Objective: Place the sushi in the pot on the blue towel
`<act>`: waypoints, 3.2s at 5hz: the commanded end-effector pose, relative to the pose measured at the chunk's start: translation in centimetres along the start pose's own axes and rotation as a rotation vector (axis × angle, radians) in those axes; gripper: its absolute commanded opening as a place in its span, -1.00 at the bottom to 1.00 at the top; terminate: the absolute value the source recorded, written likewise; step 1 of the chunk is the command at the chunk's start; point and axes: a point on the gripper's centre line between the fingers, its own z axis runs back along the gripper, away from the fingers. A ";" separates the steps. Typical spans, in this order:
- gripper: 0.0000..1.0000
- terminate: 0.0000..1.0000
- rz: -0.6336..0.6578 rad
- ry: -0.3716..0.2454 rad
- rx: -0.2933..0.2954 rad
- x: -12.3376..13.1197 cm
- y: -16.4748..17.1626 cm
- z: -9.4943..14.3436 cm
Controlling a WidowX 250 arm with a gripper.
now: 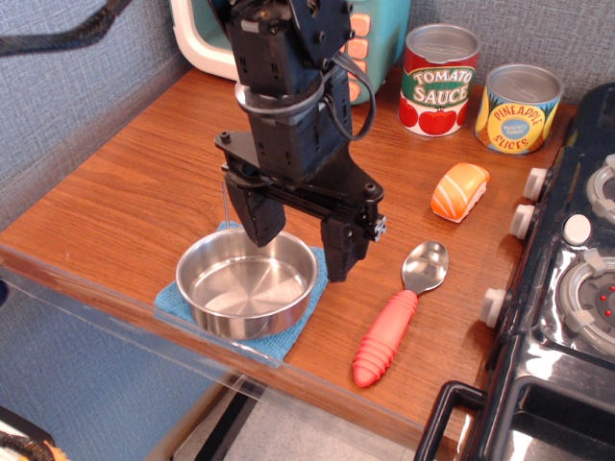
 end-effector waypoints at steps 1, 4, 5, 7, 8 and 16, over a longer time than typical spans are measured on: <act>1.00 -1.00 0.000 0.000 0.000 0.0 0.0 0.0; 1.00 -1.00 0.088 -0.045 0.036 12.5 -2.2 -6.1; 1.00 -1.00 0.100 -0.063 0.053 15.0 -3.0 -8.0; 1.00 -1.00 0.133 -0.077 0.087 18.2 -2.5 -9.7; -1.00 -1.00 0.126 -0.078 0.098 18.2 -1.3 -10.4; 1.00 -1.00 0.192 0.069 0.237 -1.2 5.2 -2.2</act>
